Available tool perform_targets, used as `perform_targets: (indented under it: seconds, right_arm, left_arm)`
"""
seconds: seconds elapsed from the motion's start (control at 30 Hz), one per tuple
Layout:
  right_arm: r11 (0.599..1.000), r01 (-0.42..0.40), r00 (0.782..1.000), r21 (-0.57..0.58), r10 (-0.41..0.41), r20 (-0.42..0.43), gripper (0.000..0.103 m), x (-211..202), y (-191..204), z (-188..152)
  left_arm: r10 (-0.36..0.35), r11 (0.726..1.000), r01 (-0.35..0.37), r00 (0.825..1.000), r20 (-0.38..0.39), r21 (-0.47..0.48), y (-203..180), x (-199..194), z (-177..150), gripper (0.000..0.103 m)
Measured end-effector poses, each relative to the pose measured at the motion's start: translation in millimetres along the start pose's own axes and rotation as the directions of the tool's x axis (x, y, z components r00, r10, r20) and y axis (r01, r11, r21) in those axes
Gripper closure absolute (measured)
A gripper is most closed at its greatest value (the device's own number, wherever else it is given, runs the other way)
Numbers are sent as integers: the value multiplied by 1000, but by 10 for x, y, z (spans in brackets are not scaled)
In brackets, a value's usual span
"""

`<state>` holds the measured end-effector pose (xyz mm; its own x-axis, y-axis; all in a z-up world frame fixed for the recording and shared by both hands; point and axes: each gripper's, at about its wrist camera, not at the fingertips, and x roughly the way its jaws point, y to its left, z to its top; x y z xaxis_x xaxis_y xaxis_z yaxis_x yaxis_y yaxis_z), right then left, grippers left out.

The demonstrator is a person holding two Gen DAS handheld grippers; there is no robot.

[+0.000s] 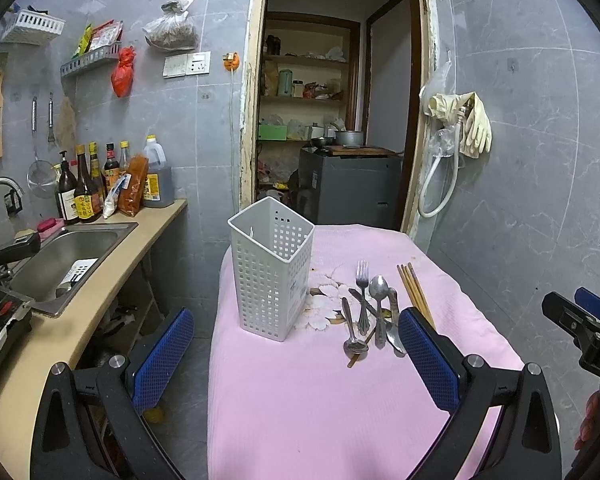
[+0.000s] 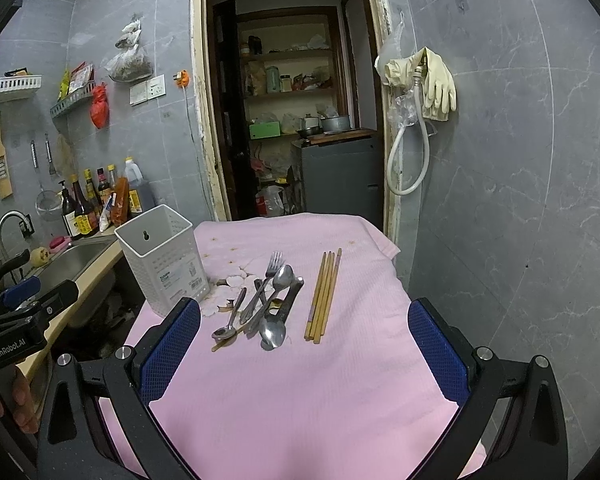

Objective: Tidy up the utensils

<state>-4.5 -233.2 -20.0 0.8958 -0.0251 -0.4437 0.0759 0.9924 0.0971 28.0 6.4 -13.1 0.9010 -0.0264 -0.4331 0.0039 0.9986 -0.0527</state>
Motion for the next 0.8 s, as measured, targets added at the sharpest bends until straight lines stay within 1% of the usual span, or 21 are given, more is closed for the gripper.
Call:
perform_targets:
  seconds: [0.13, 0.3, 0.53, 0.67, 0.8]
  right_arm:
    - [1000, 4, 1000, 5, -4, -6, 1, 52, 10, 29]
    - [1000, 10, 1000, 2, -10, 8, 1, 157, 4, 165]
    - [1000, 9, 997, -6, -9, 72, 1, 340, -48, 524]
    - [1000, 3, 996, 1, -3, 85, 1, 492, -108, 747]
    - [1000, -7, 996, -7, 8, 91, 1, 736, -202, 969]
  left_arm:
    - [-11, 1000, 11, 1000, -1, 5, 21, 71, 63, 0]
    - [-39, 999, 38, 999, 31, 19, 0, 182, 244, 0]
    - [-110, 994, 109, 989, 94, 18, -96, 448, 588, 0]
    - [-150, 989, 148, 981, 120, 19, -220, 616, 770, 0]
    - [-178, 984, 176, 975, 131, 27, -383, 836, 906, 0]
